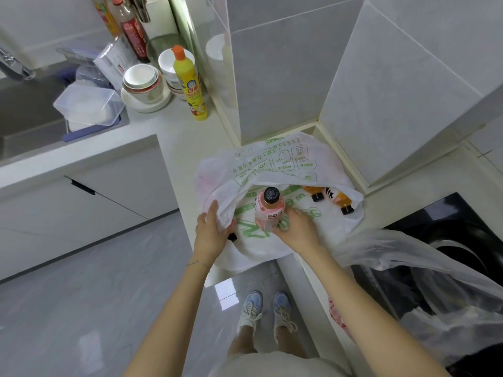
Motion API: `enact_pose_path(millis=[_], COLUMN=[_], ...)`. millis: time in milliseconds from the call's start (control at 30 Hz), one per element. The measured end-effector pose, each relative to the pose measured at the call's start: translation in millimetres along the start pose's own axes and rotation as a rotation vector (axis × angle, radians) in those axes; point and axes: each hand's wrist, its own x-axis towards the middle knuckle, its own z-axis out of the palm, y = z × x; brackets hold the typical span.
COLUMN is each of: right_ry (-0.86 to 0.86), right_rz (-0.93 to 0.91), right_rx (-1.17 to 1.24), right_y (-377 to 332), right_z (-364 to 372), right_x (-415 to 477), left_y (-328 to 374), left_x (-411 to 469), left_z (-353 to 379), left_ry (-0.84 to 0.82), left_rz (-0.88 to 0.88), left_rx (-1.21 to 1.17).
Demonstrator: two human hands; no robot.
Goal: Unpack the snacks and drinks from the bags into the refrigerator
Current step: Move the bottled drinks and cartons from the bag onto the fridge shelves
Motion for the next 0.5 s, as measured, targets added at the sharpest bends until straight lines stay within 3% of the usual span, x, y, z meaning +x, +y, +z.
enact_pose_path(millis=[133,267,500], right_ry=[-0.039,0.025,0.109], right_rz=[0.018,0.022,0.072], right_rx=[0.21,0.454,0.478], right_y=[-10,-21,-9], right_z=[7,6,4], right_x=[-5,-2,-2], left_y=[-1,6,18], left_x=[-1,-3,3], left_z=[0,1,5], left_ry=[-0.056,-0.08,-0.122], left_rz=[0.012,0.031,0.077], left_rx=[-0.052,-0.101,-0.059])
